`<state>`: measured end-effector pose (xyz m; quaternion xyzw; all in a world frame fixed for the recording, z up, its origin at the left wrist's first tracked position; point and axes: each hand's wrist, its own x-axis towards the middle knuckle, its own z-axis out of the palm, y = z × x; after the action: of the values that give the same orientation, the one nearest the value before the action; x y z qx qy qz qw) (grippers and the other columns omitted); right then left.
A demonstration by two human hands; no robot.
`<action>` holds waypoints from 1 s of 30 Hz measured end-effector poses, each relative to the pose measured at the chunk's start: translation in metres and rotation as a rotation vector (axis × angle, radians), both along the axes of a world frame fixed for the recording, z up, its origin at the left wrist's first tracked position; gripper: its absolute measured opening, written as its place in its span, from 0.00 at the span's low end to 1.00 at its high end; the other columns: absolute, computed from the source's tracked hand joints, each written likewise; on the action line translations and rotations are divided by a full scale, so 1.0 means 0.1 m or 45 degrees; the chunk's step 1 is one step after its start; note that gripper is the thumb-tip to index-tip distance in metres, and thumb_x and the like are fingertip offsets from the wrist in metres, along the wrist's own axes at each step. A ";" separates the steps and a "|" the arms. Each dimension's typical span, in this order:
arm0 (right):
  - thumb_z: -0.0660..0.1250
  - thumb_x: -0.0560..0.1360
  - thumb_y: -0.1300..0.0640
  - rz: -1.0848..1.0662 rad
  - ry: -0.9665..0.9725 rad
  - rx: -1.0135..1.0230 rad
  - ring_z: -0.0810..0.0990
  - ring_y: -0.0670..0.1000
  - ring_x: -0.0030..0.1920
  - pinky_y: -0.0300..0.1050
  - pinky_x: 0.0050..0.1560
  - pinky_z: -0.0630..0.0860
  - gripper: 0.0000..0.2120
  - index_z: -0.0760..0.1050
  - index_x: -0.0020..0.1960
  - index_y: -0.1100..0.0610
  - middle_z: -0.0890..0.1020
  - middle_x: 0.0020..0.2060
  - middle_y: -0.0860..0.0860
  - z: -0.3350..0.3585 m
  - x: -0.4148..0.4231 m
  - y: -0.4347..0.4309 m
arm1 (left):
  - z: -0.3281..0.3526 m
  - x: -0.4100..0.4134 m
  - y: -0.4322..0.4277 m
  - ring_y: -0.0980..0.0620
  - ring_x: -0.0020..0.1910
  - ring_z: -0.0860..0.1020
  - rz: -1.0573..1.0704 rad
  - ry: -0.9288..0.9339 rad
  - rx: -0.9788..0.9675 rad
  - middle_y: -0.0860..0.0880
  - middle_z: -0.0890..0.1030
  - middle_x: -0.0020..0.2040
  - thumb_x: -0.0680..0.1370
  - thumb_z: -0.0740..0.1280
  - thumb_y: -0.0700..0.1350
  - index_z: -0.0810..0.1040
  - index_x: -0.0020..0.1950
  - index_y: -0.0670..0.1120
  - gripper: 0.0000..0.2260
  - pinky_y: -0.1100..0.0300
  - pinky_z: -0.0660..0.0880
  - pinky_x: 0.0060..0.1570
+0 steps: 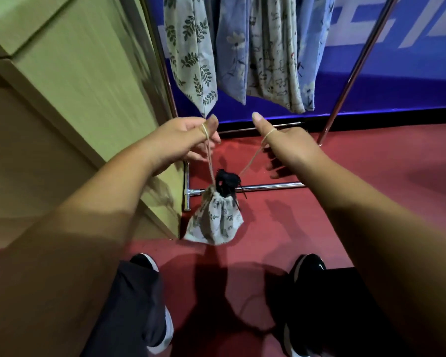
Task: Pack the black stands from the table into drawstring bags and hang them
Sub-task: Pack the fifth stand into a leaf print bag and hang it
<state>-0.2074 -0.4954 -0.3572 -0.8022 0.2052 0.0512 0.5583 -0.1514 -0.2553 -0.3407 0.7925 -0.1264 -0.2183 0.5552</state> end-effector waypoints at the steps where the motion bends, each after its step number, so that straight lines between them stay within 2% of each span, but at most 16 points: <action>1: 0.70 0.70 0.22 0.011 0.034 0.055 0.88 0.57 0.36 0.59 0.40 0.88 0.40 0.84 0.48 0.63 0.86 0.41 0.58 0.02 0.01 0.06 | -0.02 0.01 -0.01 0.49 0.40 0.80 0.034 0.015 -0.023 0.46 0.78 0.38 0.76 0.69 0.68 0.83 0.47 0.46 0.25 0.46 0.84 0.54; 3: 0.73 0.70 0.25 0.035 0.006 0.134 0.89 0.60 0.37 0.59 0.43 0.88 0.37 0.82 0.43 0.62 0.86 0.37 0.58 0.05 0.04 0.16 | -0.02 0.03 -0.05 0.50 0.35 0.76 0.127 0.031 -0.082 0.48 0.73 0.33 0.74 0.70 0.67 0.81 0.48 0.44 0.25 0.46 0.83 0.49; 5: 0.75 0.71 0.28 0.027 -0.062 0.197 0.89 0.60 0.40 0.57 0.46 0.88 0.35 0.83 0.42 0.63 0.88 0.37 0.58 0.05 0.11 0.23 | -0.01 0.05 -0.09 0.49 0.34 0.76 0.181 0.026 -0.150 0.48 0.75 0.31 0.75 0.70 0.66 0.82 0.50 0.42 0.26 0.49 0.81 0.46; 8: 0.77 0.75 0.37 0.024 -0.093 0.344 0.88 0.59 0.42 0.53 0.46 0.88 0.29 0.86 0.48 0.65 0.88 0.40 0.61 0.03 0.19 0.30 | -0.02 0.09 -0.14 0.47 0.43 0.81 0.257 0.023 -0.154 0.47 0.85 0.39 0.79 0.71 0.64 0.83 0.56 0.45 0.21 0.51 0.78 0.49; 11: 0.74 0.80 0.45 0.070 -0.041 0.508 0.86 0.52 0.40 0.45 0.42 0.85 0.18 0.86 0.54 0.60 0.89 0.44 0.55 -0.01 0.24 0.34 | -0.02 0.07 -0.20 0.48 0.47 0.86 0.274 0.091 -0.209 0.47 0.88 0.46 0.81 0.73 0.55 0.82 0.60 0.46 0.15 0.52 0.84 0.51; 14: 0.69 0.84 0.50 0.147 -0.173 0.362 0.83 0.43 0.34 0.35 0.36 0.76 0.14 0.87 0.56 0.60 0.89 0.43 0.53 0.01 0.23 0.35 | 0.02 0.03 -0.27 0.51 0.42 0.85 0.262 0.146 -0.244 0.47 0.86 0.47 0.80 0.75 0.51 0.80 0.64 0.43 0.17 0.54 0.85 0.47; 16: 0.67 0.85 0.55 0.158 -0.257 0.309 0.83 0.40 0.32 0.29 0.34 0.73 0.12 0.86 0.55 0.62 0.89 0.39 0.52 0.01 0.23 0.35 | 0.01 0.02 -0.30 0.51 0.43 0.86 0.266 0.143 -0.204 0.48 0.87 0.47 0.79 0.76 0.52 0.80 0.64 0.43 0.19 0.52 0.86 0.49; 18: 0.67 0.83 0.57 0.181 -0.289 0.277 0.85 0.41 0.37 0.31 0.38 0.75 0.10 0.87 0.53 0.59 0.89 0.40 0.52 0.01 0.22 0.37 | -0.02 0.01 -0.32 0.51 0.44 0.87 0.268 0.113 -0.126 0.47 0.88 0.47 0.78 0.77 0.55 0.81 0.62 0.46 0.18 0.51 0.86 0.49; 20: 0.68 0.82 0.59 0.192 -0.272 0.339 0.87 0.47 0.45 0.38 0.47 0.80 0.09 0.87 0.53 0.58 0.90 0.45 0.55 -0.01 0.24 0.37 | -0.05 0.00 -0.34 0.52 0.44 0.87 0.289 0.111 -0.083 0.47 0.88 0.48 0.78 0.77 0.56 0.83 0.59 0.47 0.16 0.52 0.86 0.48; 22: 0.69 0.80 0.63 0.184 -0.212 0.471 0.88 0.53 0.49 0.44 0.54 0.82 0.09 0.86 0.56 0.61 0.89 0.49 0.58 -0.02 0.27 0.36 | -0.07 0.02 -0.34 0.52 0.46 0.88 0.314 0.149 -0.084 0.46 0.89 0.49 0.79 0.75 0.55 0.83 0.57 0.48 0.13 0.54 0.86 0.47; 25: 0.73 0.72 0.62 0.303 -0.060 0.519 0.85 0.49 0.43 0.41 0.47 0.76 0.18 0.85 0.62 0.64 0.87 0.47 0.58 0.01 0.27 0.35 | -0.05 0.05 -0.35 0.52 0.45 0.88 0.326 0.209 -0.081 0.46 0.88 0.47 0.81 0.74 0.51 0.83 0.55 0.48 0.08 0.54 0.86 0.47; 27: 0.72 0.72 0.62 0.355 -0.021 0.554 0.82 0.52 0.46 0.42 0.50 0.75 0.19 0.83 0.62 0.66 0.84 0.48 0.59 0.02 0.24 0.38 | -0.03 0.06 -0.35 0.51 0.44 0.87 0.323 0.233 -0.065 0.46 0.87 0.46 0.82 0.74 0.48 0.84 0.57 0.46 0.07 0.54 0.86 0.47; 30: 0.69 0.63 0.58 0.275 -0.009 0.677 0.73 0.56 0.51 0.43 0.49 0.76 0.28 0.82 0.61 0.68 0.81 0.50 0.60 0.00 0.19 0.40 | 0.02 0.07 -0.35 0.51 0.42 0.87 0.319 0.334 -0.114 0.45 0.87 0.44 0.81 0.74 0.42 0.85 0.55 0.45 0.05 0.53 0.85 0.45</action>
<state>-0.1885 -0.4554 -0.3570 -0.6449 0.0960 0.1596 0.7412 -0.1444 -0.2904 -0.3385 0.7411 0.0371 -0.2432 0.6247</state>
